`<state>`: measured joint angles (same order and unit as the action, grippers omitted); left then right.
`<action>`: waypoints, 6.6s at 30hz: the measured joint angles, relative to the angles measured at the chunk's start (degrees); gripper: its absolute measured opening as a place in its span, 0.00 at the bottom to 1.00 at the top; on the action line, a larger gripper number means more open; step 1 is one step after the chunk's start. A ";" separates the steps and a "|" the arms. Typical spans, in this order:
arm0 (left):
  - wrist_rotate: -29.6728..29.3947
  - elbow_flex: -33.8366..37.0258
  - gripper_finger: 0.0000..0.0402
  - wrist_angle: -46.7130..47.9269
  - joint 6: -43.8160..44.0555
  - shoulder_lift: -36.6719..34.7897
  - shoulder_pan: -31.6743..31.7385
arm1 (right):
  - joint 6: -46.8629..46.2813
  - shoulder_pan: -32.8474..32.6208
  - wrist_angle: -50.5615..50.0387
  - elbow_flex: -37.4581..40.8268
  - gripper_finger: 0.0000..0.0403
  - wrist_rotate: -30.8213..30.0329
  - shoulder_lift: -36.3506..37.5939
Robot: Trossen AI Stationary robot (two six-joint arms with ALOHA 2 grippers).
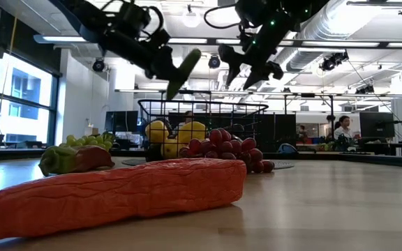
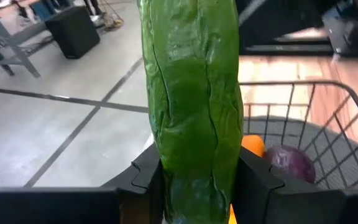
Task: Build produce basket
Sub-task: Put the cucumber into the wire basket, then put the carrot into the wire basket
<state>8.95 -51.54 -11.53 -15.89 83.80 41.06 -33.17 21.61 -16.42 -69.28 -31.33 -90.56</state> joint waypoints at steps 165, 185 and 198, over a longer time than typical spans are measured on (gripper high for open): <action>-27.41 -4.75 0.52 69.58 78.76 -22.08 -53.22 | 39.23 -45.78 22.26 -0.04 0.59 41.42 -21.83; -27.41 -4.75 0.52 71.58 78.71 -22.08 -53.22 | 39.17 -45.77 22.22 0.00 0.55 38.52 -29.79; -27.49 -4.75 0.52 71.75 75.53 -22.08 -53.22 | 28.47 -45.77 22.12 -0.04 0.15 39.36 -29.67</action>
<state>-18.54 -56.29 60.22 59.65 61.71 -12.16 -4.70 -24.16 5.70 -69.32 8.03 -120.23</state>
